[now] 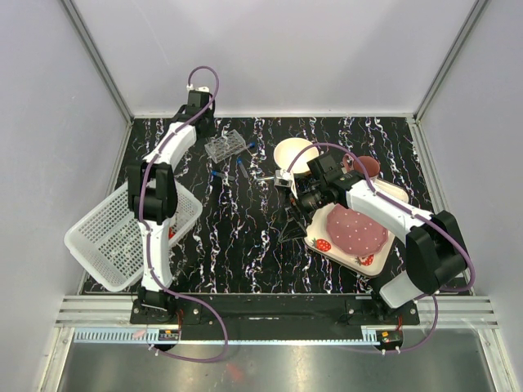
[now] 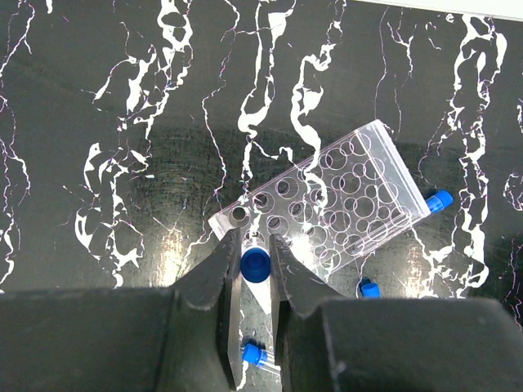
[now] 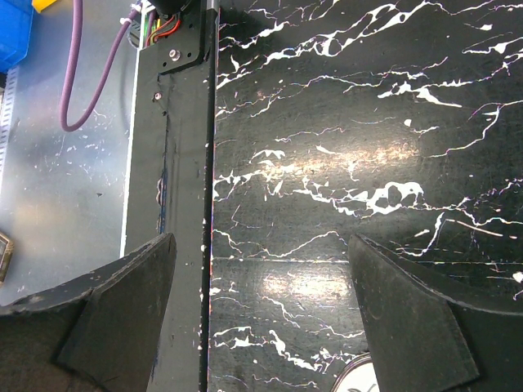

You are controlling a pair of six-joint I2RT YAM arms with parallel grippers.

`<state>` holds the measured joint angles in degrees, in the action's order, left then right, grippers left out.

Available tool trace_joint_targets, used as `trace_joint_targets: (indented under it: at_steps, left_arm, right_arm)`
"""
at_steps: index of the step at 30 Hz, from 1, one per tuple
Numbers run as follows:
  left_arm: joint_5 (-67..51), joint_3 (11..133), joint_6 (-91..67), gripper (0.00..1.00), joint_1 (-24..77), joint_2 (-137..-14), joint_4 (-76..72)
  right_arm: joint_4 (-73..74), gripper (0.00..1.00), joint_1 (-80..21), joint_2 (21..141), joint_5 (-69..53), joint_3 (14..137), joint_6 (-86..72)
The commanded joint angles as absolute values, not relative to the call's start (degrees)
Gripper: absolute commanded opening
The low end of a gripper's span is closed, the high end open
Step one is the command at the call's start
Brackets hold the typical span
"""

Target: Organize the chemistry lab equipment

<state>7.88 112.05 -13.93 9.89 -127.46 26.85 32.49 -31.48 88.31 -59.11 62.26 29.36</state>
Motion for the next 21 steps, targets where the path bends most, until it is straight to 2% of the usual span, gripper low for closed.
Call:
trace_joint_targets:
  at_steps: [1, 14, 18, 19, 21]
  left_arm:
    - [9.58, 112.76, -13.62, 0.09, 9.58, -127.97, 24.35]
    - [9.58, 112.06, -14.06, 0.15, 9.58, -129.02, 24.70]
    - [9.67, 111.45, -14.24, 0.31, 9.58, -128.24, 24.61]
    - [10.10, 111.10, -14.59, 0.42, 9.58, -127.88, 24.70]
    - [10.46, 109.78, -14.68, 0.50, 9.58, -126.22, 24.44]
  right_arm:
    - [32.52, 0.91, -31.29, 88.68, -58.80, 64.69, 30.67]
    - [32.70, 0.91, -31.20, 88.68, -58.62, 64.86, 30.85]
    - [32.70, 0.91, -31.20, 88.86, -58.45, 64.86, 31.02]
    - [32.78, 0.91, -31.20, 88.86, -58.36, 64.86, 30.94]
    - [32.78, 0.91, -31.03, 88.77, -58.19, 64.86, 30.94]
